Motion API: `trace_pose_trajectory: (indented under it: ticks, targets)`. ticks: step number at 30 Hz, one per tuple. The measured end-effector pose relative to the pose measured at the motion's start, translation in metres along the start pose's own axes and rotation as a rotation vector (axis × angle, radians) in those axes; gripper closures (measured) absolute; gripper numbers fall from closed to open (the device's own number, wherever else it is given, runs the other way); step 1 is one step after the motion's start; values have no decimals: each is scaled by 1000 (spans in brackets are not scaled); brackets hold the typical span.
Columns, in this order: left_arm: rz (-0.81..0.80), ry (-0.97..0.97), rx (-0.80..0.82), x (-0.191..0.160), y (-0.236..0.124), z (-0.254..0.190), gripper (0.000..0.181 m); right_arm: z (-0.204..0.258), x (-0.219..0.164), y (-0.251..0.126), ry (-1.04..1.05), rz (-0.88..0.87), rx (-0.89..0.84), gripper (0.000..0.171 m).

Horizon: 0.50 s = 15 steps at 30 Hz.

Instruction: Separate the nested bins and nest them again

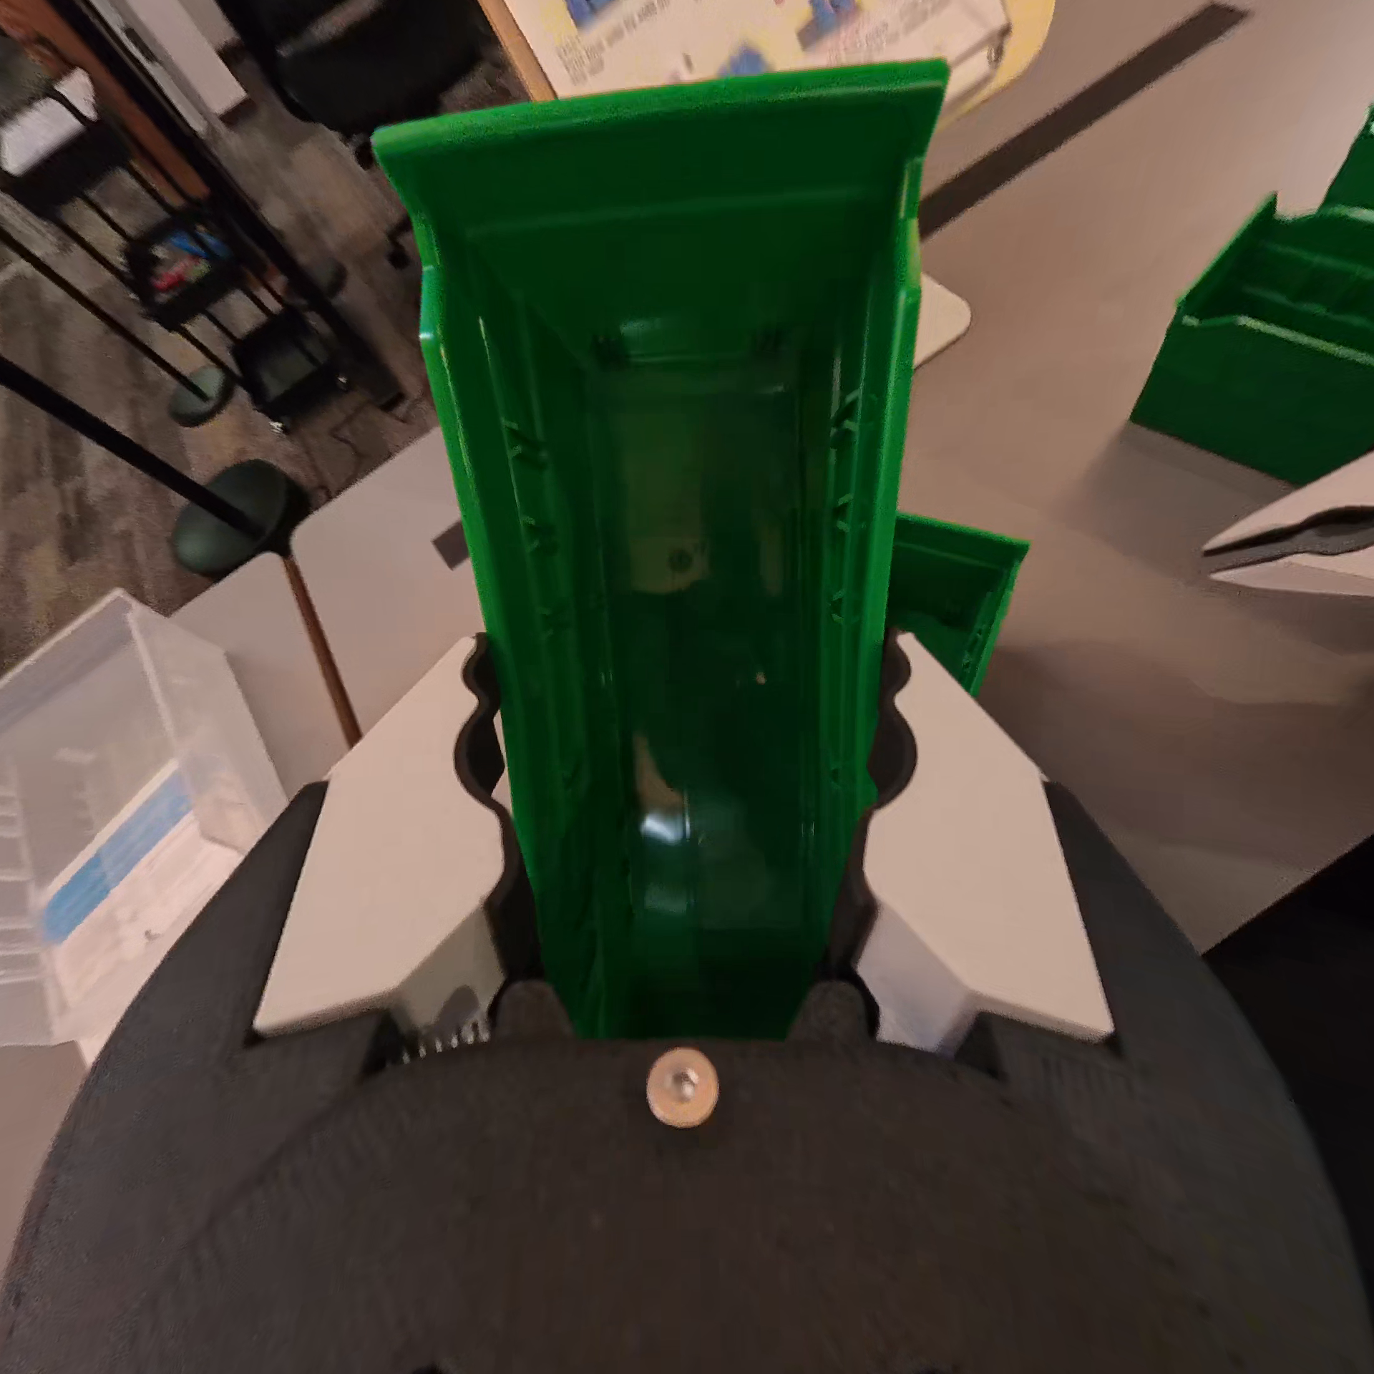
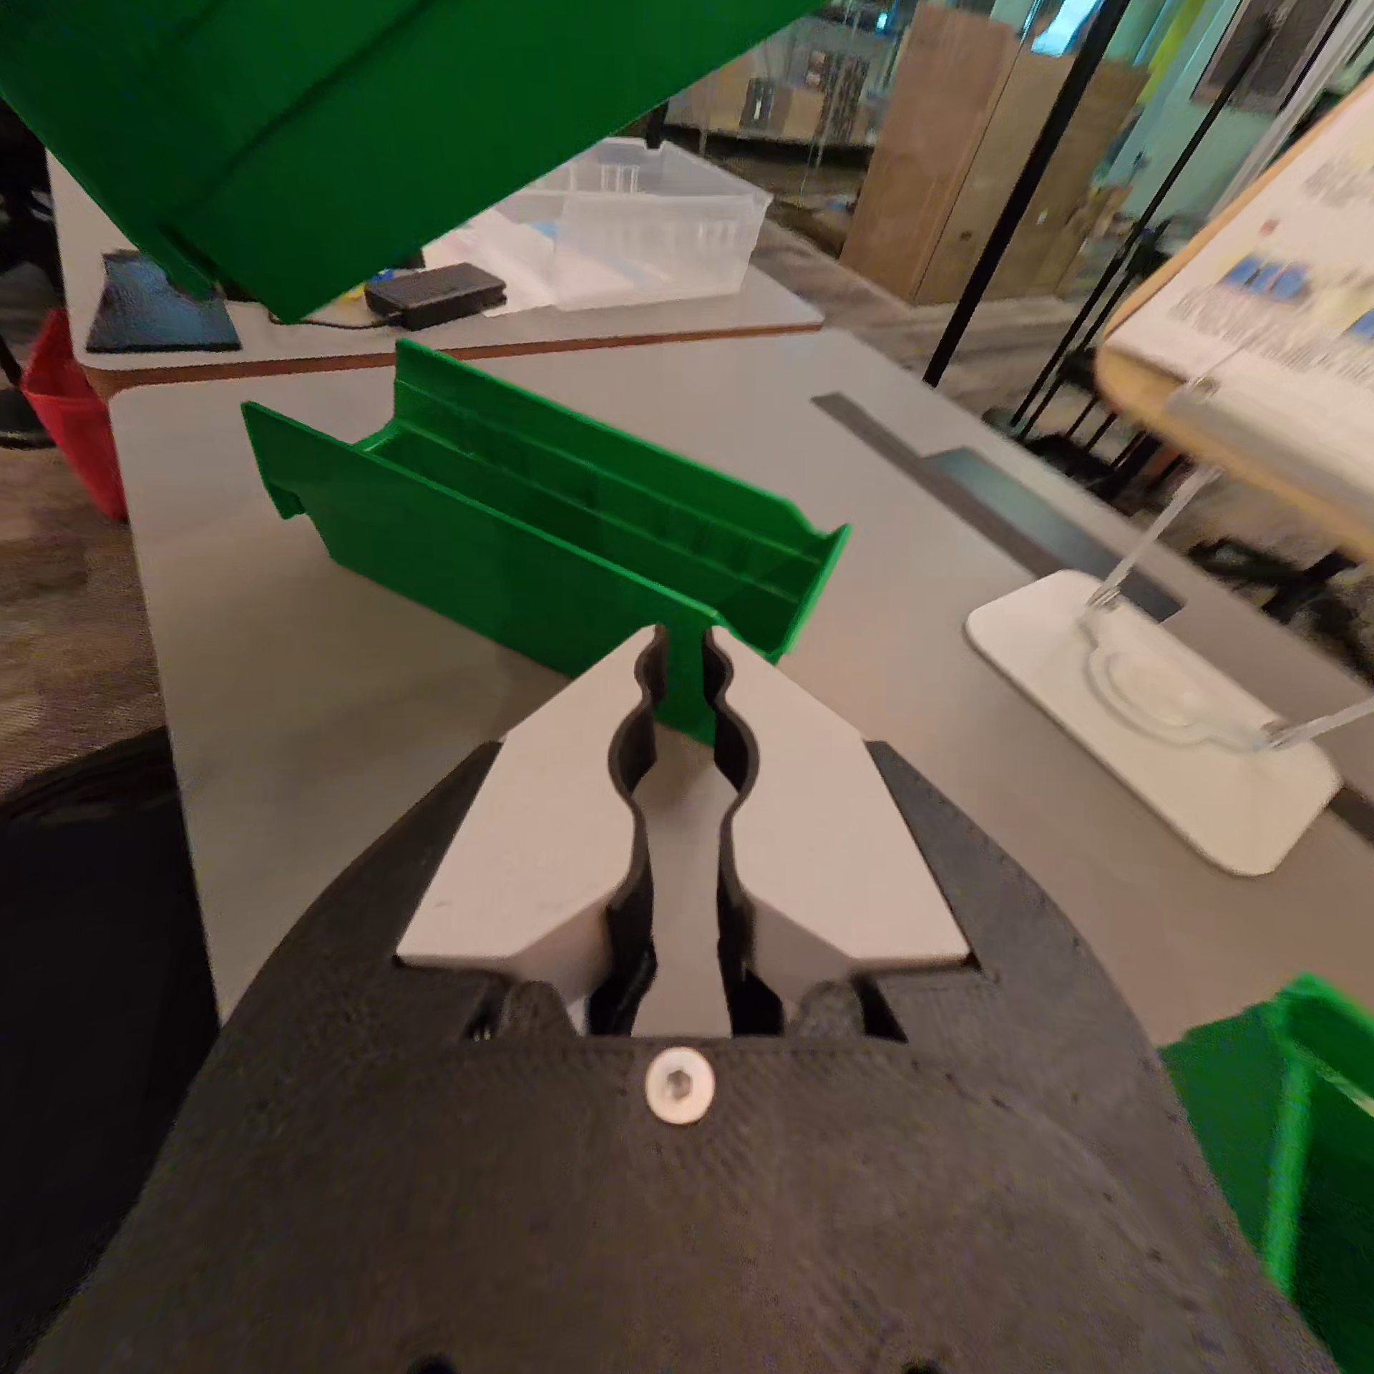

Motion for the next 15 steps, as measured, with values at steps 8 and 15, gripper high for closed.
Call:
trace_pose_trajectory:
  ticks: [8,15]
  targets:
    - [-18,8,-189,45,-28,-95,79,-55,57,-62,-65,-75,-134,145]
    - [87,1,-397,42,39,-209,80,-133,71,-138,83,-163,-278,97]
Point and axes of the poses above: each gripper's, where its closed fingertips meet, y out along the fingers, x out of its top, z = x × y across the jaws, the point moved 2 cm from there along -y, back along the fingers, and after that the axes turned 6 degrees about x, right-handed, at the moved point
